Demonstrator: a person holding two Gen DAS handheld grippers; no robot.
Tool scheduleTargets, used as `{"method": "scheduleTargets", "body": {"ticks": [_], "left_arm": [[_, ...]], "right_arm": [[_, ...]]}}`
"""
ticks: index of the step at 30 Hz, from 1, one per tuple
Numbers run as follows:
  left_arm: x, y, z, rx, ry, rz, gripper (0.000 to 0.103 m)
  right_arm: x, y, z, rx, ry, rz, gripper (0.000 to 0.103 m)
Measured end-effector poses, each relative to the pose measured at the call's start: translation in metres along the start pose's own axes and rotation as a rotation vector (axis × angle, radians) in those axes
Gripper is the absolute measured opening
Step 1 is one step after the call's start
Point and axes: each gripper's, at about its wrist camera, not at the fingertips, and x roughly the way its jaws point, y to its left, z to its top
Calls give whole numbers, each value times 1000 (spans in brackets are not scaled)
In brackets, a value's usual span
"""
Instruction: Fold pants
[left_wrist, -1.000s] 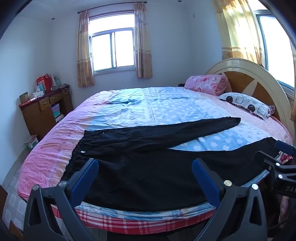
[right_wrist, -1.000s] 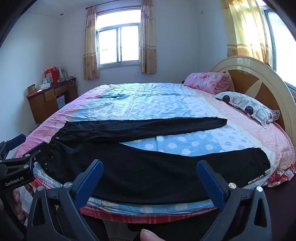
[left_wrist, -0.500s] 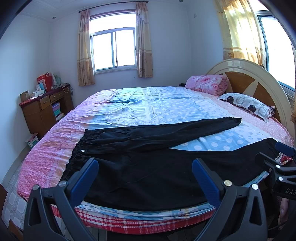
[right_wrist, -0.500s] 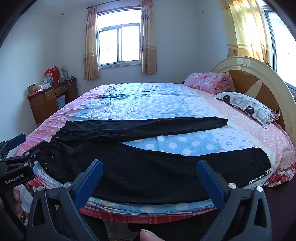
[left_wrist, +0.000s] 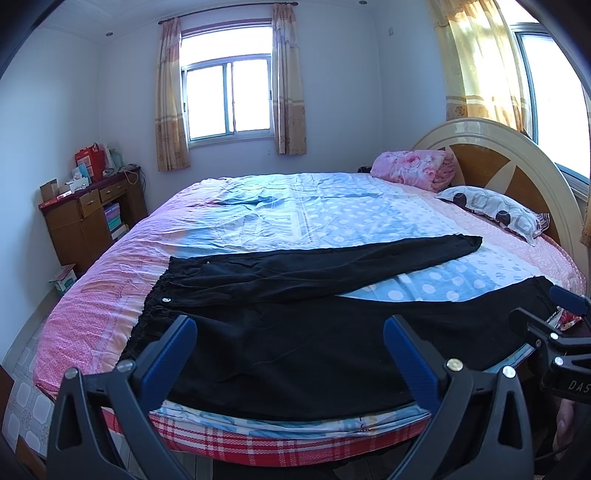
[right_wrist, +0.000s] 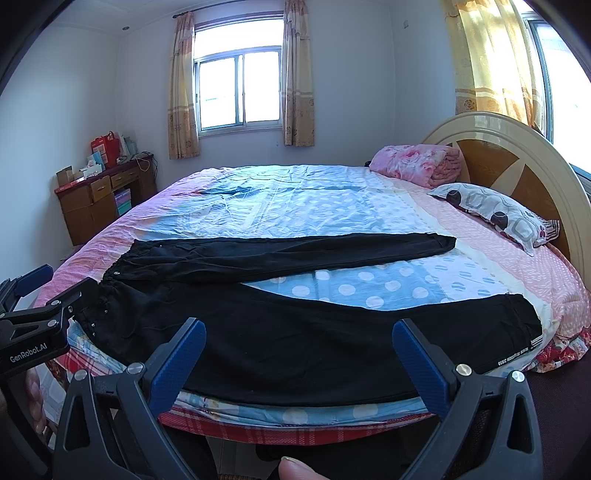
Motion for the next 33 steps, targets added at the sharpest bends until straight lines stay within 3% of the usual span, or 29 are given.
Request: {"method": "scheduleTargets", "body": {"ticks": [33], "left_arm": [[0, 1, 0, -3, 3, 0, 103]], "right_arm": [[2, 4, -3, -7, 5, 8, 102]]}}
